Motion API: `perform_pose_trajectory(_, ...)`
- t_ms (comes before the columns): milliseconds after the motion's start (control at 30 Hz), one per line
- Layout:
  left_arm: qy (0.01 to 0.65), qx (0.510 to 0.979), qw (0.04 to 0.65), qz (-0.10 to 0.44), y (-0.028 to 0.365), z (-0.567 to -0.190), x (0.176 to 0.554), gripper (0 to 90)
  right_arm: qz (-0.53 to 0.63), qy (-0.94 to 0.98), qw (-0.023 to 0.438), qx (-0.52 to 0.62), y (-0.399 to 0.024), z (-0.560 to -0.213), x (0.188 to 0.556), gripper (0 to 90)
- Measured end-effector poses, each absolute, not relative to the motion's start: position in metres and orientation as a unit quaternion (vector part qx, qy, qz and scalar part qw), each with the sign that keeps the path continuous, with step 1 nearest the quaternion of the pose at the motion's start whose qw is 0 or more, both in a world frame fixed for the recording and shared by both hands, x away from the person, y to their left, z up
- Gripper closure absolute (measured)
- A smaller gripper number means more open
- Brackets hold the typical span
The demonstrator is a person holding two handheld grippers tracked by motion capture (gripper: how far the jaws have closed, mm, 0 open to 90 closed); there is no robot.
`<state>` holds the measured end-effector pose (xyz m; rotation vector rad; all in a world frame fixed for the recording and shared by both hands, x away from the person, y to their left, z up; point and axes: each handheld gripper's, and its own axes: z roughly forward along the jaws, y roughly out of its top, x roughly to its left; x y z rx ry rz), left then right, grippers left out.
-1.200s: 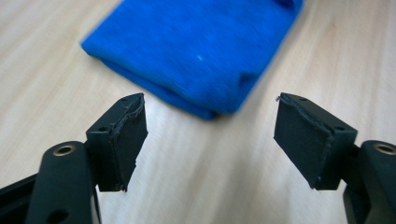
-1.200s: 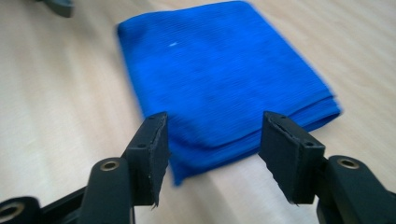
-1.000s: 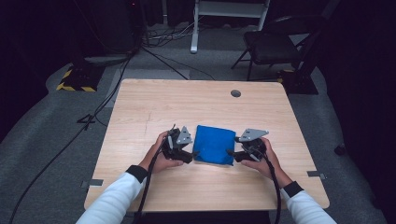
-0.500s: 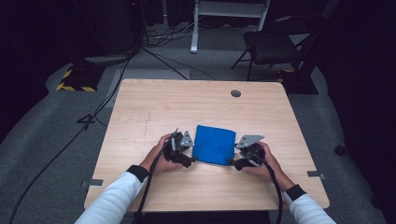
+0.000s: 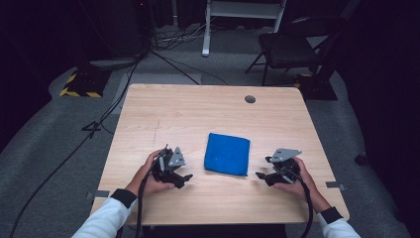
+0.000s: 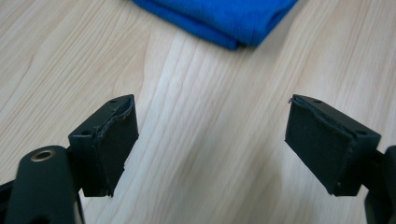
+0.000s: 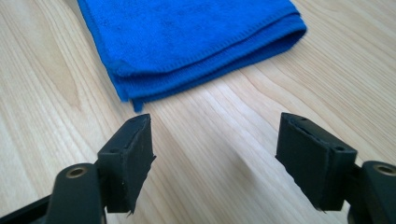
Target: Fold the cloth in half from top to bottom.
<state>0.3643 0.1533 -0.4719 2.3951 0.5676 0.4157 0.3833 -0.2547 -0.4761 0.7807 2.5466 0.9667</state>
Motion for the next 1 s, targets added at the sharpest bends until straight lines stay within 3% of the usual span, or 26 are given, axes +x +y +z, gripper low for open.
perform_pose_trajectory(600,0.269,0.901,0.298,0.165,0.213,-0.481,0.326,18.7,0.344,0.864,0.165,0.329,-0.322,-0.484,0.358,26.9)
perform_pose_trajectory(1000,0.331,0.879,0.305,0.156,0.248,-0.492,0.329,20.2,0.349,0.832,0.172,0.397,-0.371,-0.499,0.338,26.3)
